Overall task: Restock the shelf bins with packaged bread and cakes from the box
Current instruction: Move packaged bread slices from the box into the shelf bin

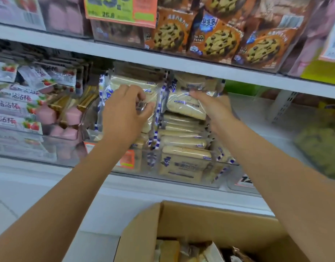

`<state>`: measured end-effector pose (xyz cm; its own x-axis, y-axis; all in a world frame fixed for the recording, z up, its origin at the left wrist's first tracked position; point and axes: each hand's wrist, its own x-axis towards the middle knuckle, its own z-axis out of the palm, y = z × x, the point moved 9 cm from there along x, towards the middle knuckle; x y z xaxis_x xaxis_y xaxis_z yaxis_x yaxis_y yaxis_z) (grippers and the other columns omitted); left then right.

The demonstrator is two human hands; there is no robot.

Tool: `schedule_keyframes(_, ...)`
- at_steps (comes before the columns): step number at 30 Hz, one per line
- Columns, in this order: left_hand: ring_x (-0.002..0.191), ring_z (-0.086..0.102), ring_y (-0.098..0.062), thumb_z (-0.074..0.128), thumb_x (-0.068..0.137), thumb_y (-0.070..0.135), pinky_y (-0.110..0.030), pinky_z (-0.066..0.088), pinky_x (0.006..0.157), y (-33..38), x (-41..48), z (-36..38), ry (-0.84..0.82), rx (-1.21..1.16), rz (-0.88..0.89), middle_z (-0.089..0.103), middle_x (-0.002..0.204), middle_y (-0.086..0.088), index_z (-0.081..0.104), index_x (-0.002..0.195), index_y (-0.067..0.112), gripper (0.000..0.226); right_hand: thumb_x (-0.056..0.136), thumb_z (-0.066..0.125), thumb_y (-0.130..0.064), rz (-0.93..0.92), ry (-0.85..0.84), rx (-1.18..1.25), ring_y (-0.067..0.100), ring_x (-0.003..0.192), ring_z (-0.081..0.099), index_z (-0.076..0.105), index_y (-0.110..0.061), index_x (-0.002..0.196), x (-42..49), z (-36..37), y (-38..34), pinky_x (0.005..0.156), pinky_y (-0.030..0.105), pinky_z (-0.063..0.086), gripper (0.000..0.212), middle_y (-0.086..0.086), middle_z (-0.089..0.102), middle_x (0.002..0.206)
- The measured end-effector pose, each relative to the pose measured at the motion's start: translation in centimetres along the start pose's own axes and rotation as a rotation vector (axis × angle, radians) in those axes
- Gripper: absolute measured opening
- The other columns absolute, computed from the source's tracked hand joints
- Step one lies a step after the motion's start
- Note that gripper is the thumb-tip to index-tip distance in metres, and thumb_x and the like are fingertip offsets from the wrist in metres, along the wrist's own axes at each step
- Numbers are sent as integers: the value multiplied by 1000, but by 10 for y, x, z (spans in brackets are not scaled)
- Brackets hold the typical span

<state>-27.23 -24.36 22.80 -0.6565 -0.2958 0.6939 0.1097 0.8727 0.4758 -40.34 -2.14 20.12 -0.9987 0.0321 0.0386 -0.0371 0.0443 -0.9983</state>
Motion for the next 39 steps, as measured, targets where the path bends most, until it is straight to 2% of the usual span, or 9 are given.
schedule_keyframes(8, 93, 53, -18, 63, 91, 43, -36, 45, 74, 0, -1, -2, 25, -2, 20, 49, 97, 7, 63, 103, 21, 25, 58, 90, -51, -45, 31, -301, 18, 126, 53, 38, -9, 147, 13, 6, -8, 101, 24, 43, 111, 3, 55, 138)
schedule_keyframes(15, 94, 53, -20, 63, 91, 43, -35, 44, 74, 1, -2, -2, 40, 5, 52, 50, 97, 5, 63, 103, 19, 26, 71, 81, -41, 15, 47, -135, 18, 87, 57, 54, -8, 130, 7, 4, -2, 77, 29, 43, 73, 1, 64, 111)
schedule_keyframes(19, 114, 47, -32, 59, 89, 51, -35, 27, 88, 1, -4, -5, 92, 118, 97, 54, 118, -9, 62, 113, 19, 40, 89, 67, -32, 37, 89, 36, 12, 88, 37, 43, -15, 136, 7, 4, 0, 100, 34, 41, 55, -3, 57, 119)
schedule_keyframes(20, 123, 43, -34, 56, 90, 53, -39, 26, 95, 1, -4, -4, 93, 152, 110, 51, 129, -12, 59, 122, 20, 46, 92, 62, -28, 49, 89, 22, 14, 121, 44, 51, -15, 126, 10, 5, 2, 97, 34, 42, 38, -5, 58, 110)
schedule_keyframes(21, 135, 36, -34, 52, 93, 55, -45, 22, 105, 1, -4, -2, 76, 188, 123, 46, 142, -15, 54, 132, 21, 52, 93, 59, -26, 62, 96, 10, 12, 90, 56, 55, -13, 119, 10, 8, 4, 90, 33, 44, 29, -4, 60, 101)
schedule_keyframes(25, 152, -2, -30, 28, 98, 60, -61, -5, 118, -7, -1, 15, -87, 246, 76, 14, 163, -14, 28, 154, 23, 67, 90, 65, -44, -19, 120, -40, 23, 123, 51, 38, -11, 144, 20, 18, 2, 92, 19, 34, 69, 6, 51, 140)
schedule_keyframes(30, 152, -4, -27, 29, 98, 59, -61, -5, 118, -8, -2, 17, -114, 217, 70, 13, 164, -12, 26, 155, 23, 67, 79, 70, -59, -116, 206, -86, 24, 142, 32, 6, -7, 156, 20, 6, 0, 104, 19, 24, 113, 7, 26, 157)
schedule_keyframes(34, 152, 0, -29, 32, 99, 57, -61, -2, 118, -8, -1, 16, -96, 212, 77, 18, 163, -13, 29, 153, 21, 65, 79, 71, -57, -375, 297, -581, 31, 147, 10, 6, -2, 154, -11, -2, -25, 121, 35, 14, 113, 17, 9, 160)
schedule_keyframes(39, 152, 0, -28, 32, 98, 58, -60, -1, 118, -8, -2, 17, -106, 215, 72, 18, 163, -12, 29, 153, 21, 66, 73, 82, -45, -430, -26, -888, 27, 150, -3, 8, -28, 156, -22, 33, -18, 119, 35, 14, 112, 9, -16, 161)
